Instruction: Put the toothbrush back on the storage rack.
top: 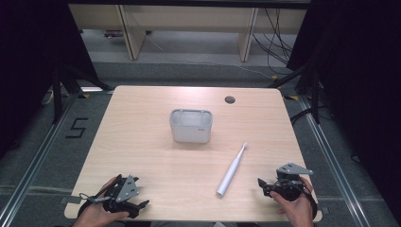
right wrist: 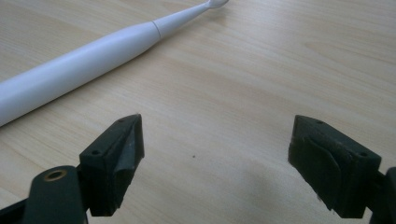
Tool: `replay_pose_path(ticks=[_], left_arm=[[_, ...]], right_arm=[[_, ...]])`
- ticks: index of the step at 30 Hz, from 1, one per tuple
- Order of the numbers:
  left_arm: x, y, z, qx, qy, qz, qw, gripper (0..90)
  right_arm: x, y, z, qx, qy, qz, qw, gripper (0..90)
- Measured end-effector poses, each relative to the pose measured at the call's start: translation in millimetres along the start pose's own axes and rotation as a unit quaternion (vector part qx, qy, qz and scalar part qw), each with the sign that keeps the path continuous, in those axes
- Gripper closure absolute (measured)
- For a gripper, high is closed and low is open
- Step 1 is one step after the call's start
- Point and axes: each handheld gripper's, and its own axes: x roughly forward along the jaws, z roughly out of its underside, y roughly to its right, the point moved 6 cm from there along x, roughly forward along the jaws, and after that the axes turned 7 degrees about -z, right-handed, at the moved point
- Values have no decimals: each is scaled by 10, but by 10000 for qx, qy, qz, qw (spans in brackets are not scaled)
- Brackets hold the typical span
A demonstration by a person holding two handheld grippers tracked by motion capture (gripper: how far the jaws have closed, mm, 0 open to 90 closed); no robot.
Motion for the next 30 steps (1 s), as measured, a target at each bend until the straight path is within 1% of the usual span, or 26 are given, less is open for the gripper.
replay_pose_path(ticks=[1, 3, 4, 5, 6, 7, 8, 9, 10, 11, 12, 15, 16, 17, 19, 20, 21, 22, 23, 24, 25, 26, 27, 28, 29, 30], left_arm=[[0, 4, -1, 1, 7, 5, 10000, 163], [17, 23, -16, -166, 126, -22, 9998, 163], [3, 0, -1, 12, -2, 3, 10000, 163], [4, 0, 1, 10, -6, 4, 10000, 163], [2, 2, 0, 16, -1, 6, 10000, 163], [17, 22, -16, -163, 122, -24, 9998, 163], [15, 15, -12, -111, 89, -20, 9999, 163], [15, 15, -12, -111, 89, -20, 9999, 163], [6, 3, 0, 4, -1, 6, 10000, 163], [6, 3, 0, 4, -1, 6, 10000, 163], [21, 22, -15, -154, 121, -24, 9998, 163], [6, 3, -2, 7, 0, 7, 10000, 163], [10, 7, -1, -1, 4, 11, 10000, 163], [25, 29, -14, -172, 111, -8, 9998, 163], [25, 33, -12, -213, 113, -3, 9997, 163], [14, 1, 0, -6, 3, -22, 10000, 163], [14, 1, 0, -6, 3, -22, 10000, 163], [25, 27, -14, -168, 115, -1, 9998, 163], [24, 30, -14, -179, 115, -11, 9998, 163], [18, 17, -8, -90, 61, -19, 9999, 163], [18, 17, -8, -90, 61, -19, 9999, 163], [12, 0, 2, 25, -19, -4, 10000, 163], [15, 10, -2, -21, 17, 8, 10000, 163], [27, 25, -15, -139, 114, -15, 9998, 163], [18, 22, -10, -73, 68, 12, 9999, 163], [27, 26, -14, -144, 112, -12, 9998, 163]], right_arm=[[0, 0, 0, 0, 0, 0, 10000, 189], [0, 9, -6, -54, 57, 43, 10000, 184], [-2, -1, -4, 17, 16, 23, 10000, 184], [3, 21, -17, -127, 54, 42, 9999, 183], [3, -9, -12, 56, -17, -48, 10000, 180], [-14, -10, -11, 111, -8, 54, 9999, 177], [-10, 23, -29, -116, 106, 107, 9998, 177], [-10, 23, -29, -116, 106, 107, 9998, 177], [-5, -38, -30, 166, 62, -9, 9998, 177], [-5, -38, -30, 166, 62, -9, 9998, 177], [-4, -40, -41, 131, 119, 43, 9998, 177], [10, -48, -49, 56, 126, -37, 9999, 177], [10, -74, -50, 192, 98, -63, 9997, 177], [9, -72, -57, 105, 138, -42, 9998, 178], [15, -57, -78, -125, 205, -59, 9997, 181], [24, -89, -100, -111, 253, -143, 9995, 194], [24, -89, -100, -111, 253, -143, 9995, 194], [25, -147, -95, 140, 199, -156, 9996, 197], [25, -147, -95, 140, 199, -156, 9996, 197], [37, -143, -105, -19, 236, -161, 9996, 208], [37, -143, -105, -19, 236, -161, 9996, 208], [42, -156, -101, -43, 209, -198, 9996, 211], [33, -174, -106, 53, 158, -191, 9997, 214], [30, -166, -113, -35, 173, -151, 9997, 216], [36, -162, -121, -145, 188, -176, 9996, 221], [49, -196, -139, -142, 212, -241, 9994, 240]])
